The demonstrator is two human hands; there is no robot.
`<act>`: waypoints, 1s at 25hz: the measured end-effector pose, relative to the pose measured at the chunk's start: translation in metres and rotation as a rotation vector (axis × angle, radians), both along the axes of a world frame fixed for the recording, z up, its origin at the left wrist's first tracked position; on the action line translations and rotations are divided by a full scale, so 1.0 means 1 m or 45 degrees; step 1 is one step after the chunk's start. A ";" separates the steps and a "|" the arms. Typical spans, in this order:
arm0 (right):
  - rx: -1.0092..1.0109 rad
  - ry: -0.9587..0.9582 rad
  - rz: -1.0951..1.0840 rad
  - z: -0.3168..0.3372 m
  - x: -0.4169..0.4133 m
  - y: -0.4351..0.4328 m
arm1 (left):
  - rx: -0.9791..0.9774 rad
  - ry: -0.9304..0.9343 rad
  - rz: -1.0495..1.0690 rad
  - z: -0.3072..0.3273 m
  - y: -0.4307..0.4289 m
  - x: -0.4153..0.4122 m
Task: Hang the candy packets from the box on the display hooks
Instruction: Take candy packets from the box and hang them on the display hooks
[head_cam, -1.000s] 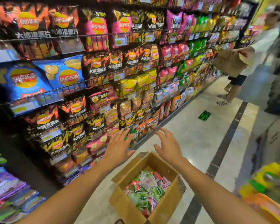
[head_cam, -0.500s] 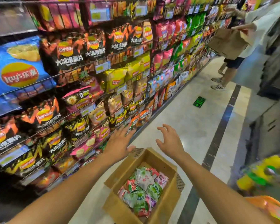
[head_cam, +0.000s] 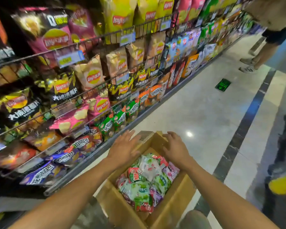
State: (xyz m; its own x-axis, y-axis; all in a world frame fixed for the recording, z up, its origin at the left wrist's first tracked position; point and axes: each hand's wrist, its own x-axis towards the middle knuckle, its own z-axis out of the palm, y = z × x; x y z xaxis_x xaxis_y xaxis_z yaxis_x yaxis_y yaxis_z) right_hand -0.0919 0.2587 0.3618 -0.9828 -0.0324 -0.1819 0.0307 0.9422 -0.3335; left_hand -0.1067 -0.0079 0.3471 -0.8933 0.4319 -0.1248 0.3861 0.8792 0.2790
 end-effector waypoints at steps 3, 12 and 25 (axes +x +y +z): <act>-0.009 -0.102 0.043 -0.108 0.010 0.008 | 0.028 -0.084 -0.029 -0.099 0.008 0.011; 0.202 -0.434 0.192 -0.367 0.040 0.030 | 0.095 -0.217 -0.122 -0.317 0.035 0.021; 0.414 -0.498 0.417 -0.424 0.016 0.047 | 0.814 -0.889 0.348 -0.307 0.061 0.005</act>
State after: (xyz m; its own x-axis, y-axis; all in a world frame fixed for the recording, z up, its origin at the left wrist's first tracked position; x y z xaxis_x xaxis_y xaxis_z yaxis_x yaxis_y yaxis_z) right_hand -0.0758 0.3055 -0.0626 -0.7894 -0.2044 -0.5789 -0.2162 0.9751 -0.0494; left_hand -0.1015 0.0530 0.0402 -0.7868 0.3917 -0.4770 -0.2402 0.5175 0.8212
